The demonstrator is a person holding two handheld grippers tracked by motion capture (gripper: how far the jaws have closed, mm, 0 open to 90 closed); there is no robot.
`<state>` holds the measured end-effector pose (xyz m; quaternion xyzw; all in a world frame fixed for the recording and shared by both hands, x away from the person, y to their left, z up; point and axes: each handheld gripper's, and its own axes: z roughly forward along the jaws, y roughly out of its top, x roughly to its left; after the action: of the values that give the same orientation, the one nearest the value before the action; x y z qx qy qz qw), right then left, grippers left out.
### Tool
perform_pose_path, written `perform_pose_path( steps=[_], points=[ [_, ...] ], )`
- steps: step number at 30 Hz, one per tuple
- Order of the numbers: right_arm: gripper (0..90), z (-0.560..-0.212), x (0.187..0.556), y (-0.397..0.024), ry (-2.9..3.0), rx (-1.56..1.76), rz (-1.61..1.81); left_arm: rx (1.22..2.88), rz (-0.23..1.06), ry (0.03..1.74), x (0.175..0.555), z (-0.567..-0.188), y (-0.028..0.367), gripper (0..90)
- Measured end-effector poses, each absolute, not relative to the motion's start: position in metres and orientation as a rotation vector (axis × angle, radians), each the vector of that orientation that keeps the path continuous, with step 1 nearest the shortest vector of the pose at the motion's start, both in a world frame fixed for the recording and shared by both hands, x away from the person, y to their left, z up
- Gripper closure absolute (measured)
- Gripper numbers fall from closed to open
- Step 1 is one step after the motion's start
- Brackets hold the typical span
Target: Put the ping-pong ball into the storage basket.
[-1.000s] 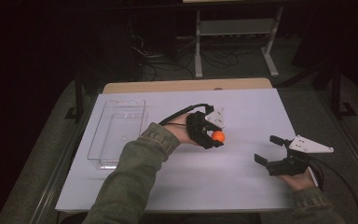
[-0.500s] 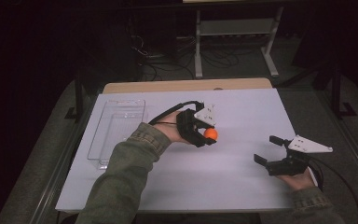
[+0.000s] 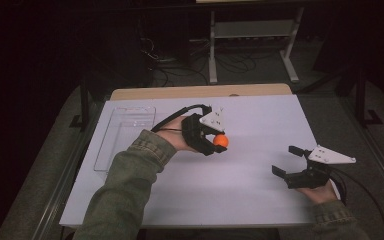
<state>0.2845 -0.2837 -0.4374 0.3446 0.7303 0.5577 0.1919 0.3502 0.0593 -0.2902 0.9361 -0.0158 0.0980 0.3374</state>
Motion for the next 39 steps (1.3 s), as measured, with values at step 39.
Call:
perform_pose_path(
  steps=[39],
  points=[
    [0.0,-0.438,0.285,-0.282,2.066,0.962,1.559,2.432,0.355,0.067,0.348,-0.267,0.120,50.4]
  ],
)
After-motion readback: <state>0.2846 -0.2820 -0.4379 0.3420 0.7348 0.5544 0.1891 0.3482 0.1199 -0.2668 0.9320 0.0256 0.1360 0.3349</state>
